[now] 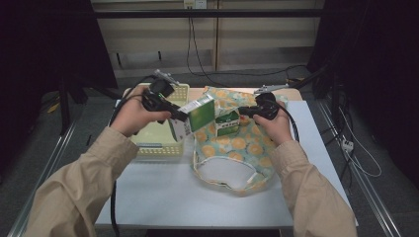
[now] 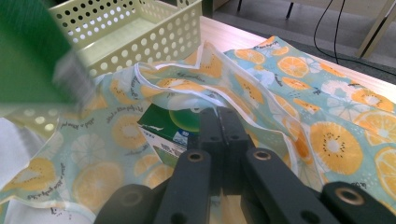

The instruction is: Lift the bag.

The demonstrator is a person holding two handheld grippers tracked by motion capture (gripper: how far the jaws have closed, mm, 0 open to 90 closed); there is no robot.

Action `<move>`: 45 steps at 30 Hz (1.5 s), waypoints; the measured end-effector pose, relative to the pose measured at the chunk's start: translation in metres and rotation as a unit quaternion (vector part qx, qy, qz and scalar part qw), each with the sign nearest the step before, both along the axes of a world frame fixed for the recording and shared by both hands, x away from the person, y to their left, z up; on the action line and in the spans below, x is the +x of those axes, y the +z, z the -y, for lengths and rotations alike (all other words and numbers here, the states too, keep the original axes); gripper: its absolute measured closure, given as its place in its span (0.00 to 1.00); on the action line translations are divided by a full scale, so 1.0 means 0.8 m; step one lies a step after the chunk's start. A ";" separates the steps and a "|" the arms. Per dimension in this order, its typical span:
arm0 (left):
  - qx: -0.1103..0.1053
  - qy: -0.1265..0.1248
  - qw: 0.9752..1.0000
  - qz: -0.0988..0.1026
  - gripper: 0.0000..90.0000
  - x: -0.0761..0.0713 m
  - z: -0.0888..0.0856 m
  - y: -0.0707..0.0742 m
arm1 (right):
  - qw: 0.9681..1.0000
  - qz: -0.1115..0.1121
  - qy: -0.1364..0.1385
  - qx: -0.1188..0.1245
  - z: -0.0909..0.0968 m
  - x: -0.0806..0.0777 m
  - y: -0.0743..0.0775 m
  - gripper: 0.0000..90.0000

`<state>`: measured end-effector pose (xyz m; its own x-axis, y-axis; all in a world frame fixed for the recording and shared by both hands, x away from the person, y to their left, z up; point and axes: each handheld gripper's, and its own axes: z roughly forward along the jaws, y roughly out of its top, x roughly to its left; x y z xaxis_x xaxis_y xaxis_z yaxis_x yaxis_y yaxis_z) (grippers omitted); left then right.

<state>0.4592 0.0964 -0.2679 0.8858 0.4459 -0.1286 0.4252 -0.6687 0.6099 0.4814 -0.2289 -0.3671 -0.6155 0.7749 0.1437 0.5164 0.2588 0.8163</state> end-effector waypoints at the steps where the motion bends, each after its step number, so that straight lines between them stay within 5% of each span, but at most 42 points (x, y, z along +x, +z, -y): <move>1: -0.002 -0.011 1.000 -0.002 0.70 -0.005 0.010 -0.006 | 1.000 0.000 0.001 -0.003 0.000 0.000 0.001 1.00; 6: 0.011 -0.036 0.999 -0.020 0.70 -0.022 0.065 -0.057 | 1.000 0.004 0.001 0.000 0.001 -0.003 0.006 1.00; 9: 0.015 -0.028 0.999 -0.018 0.70 -0.022 0.099 -0.090 | 1.000 0.007 0.005 0.000 0.000 -0.006 0.009 1.00; 16: -0.026 0.042 0.999 -0.012 0.70 0.008 0.154 -0.137 | 1.000 0.010 0.011 0.004 -0.001 -0.011 0.014 1.00; 22: -0.058 0.095 0.994 0.023 0.70 0.028 0.172 -0.145 | 1.000 0.011 0.013 0.008 -0.001 -0.013 0.015 1.00; 26: -0.072 0.089 0.993 0.037 0.68 0.030 0.174 -0.150 | 1.000 0.007 0.013 0.008 -0.002 -0.013 0.012 1.00; 29: -0.061 0.087 0.993 0.040 0.36 0.023 0.171 -0.146 | 1.000 0.008 0.017 0.008 -0.003 -0.015 0.011 1.00; 33: -0.064 0.062 0.995 0.039 0.34 0.006 0.158 -0.133 | 1.000 0.010 0.020 0.007 -0.002 -0.019 0.013 1.00; 36: -0.049 0.050 0.997 0.037 0.41 -0.010 0.147 -0.127 | 1.000 0.012 0.020 0.006 0.000 -0.020 0.015 1.00; 40: -0.043 0.052 0.997 0.022 0.70 -0.017 0.141 -0.144 | 1.000 0.016 0.018 0.011 0.000 -0.021 0.019 1.00; 42: -0.058 0.052 0.997 0.001 0.93 -0.016 0.147 -0.156 | 1.000 0.017 0.019 0.011 0.000 -0.022 0.020 1.00; 45: -0.082 0.074 0.994 0.002 0.94 -0.007 0.161 -0.172 | 1.000 0.018 0.020 0.011 0.001 -0.022 0.021 1.00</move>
<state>0.4534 -0.0325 -0.4058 0.8128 0.5449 -0.2058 0.5083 -0.4912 0.7074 0.4641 -0.2299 -0.3502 -0.6507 0.7467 0.1383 0.4768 0.2600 0.8397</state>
